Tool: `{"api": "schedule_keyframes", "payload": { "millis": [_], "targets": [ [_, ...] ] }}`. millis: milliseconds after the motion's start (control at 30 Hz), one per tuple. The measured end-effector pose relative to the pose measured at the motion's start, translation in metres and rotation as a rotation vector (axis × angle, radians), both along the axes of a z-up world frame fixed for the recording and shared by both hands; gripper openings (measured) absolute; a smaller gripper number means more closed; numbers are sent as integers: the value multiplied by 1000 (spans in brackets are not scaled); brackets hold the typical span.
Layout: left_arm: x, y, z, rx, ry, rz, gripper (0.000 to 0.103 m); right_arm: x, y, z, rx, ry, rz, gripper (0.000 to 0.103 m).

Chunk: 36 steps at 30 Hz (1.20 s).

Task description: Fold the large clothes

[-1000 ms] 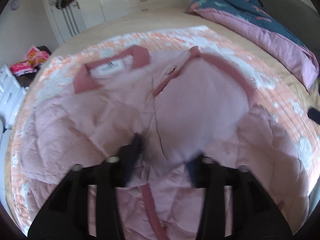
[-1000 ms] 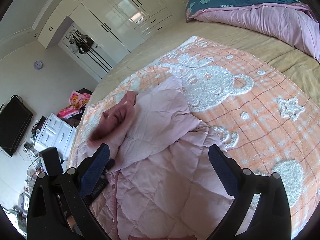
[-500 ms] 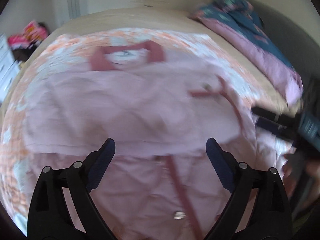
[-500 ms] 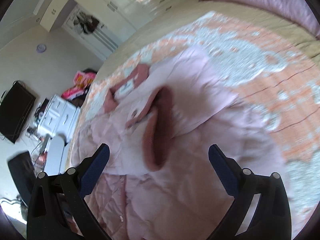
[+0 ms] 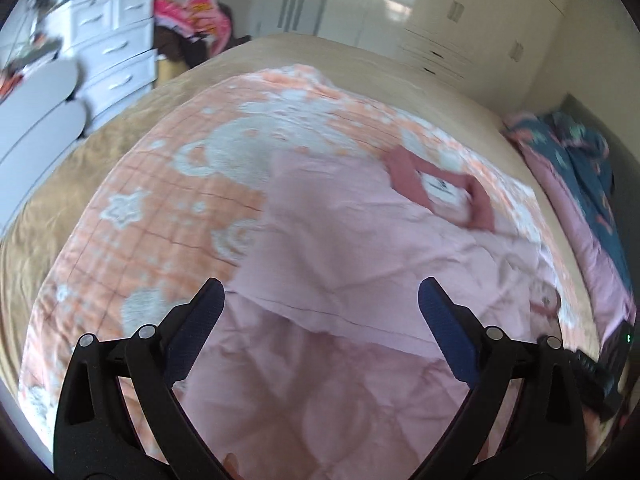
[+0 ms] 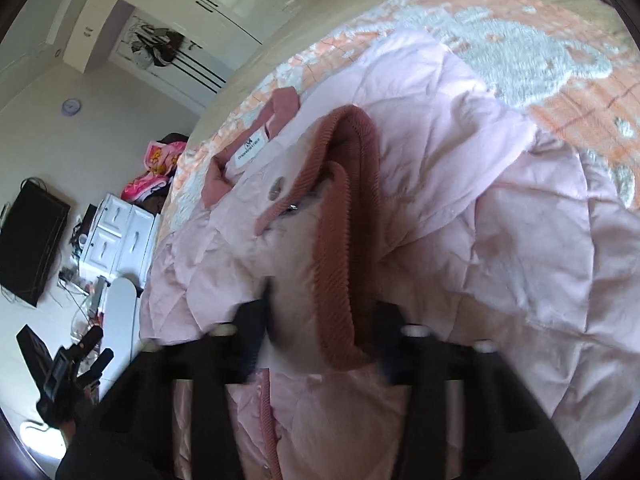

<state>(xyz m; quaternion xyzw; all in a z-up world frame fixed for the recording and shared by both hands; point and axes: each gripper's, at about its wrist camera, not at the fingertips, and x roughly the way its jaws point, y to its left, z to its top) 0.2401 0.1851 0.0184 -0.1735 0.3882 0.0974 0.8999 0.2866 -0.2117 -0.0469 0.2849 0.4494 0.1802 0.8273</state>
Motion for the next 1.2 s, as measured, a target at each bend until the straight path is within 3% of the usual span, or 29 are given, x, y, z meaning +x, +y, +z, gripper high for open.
{"api": "schedule_keyframes", "payload": {
  "millis": [67,167,300,400,567,833,1200],
  "targets": [
    [-1,11,2,-3,-4,23,91,0,5,18,-28,-70,24,20],
    [1,21,3,-30,-11,39,91,10,18,71,-120,-249,108,18],
    [7,24,8,-35,-25,43,91,27,19,127,-168,-437,175,17],
    [16,19,9,-37,-27,32,91,42,17,135,-225,-496,194,17],
    [34,4,5,-33,-2,-2,91,60,-1,100,-246,-406,161,17],
    [65,-27,-4,1,36,-78,91,56,-15,45,-209,-273,117,17],
    [93,-58,-29,-33,111,-158,91,49,-16,30,-231,-215,105,26]
  ]
}}
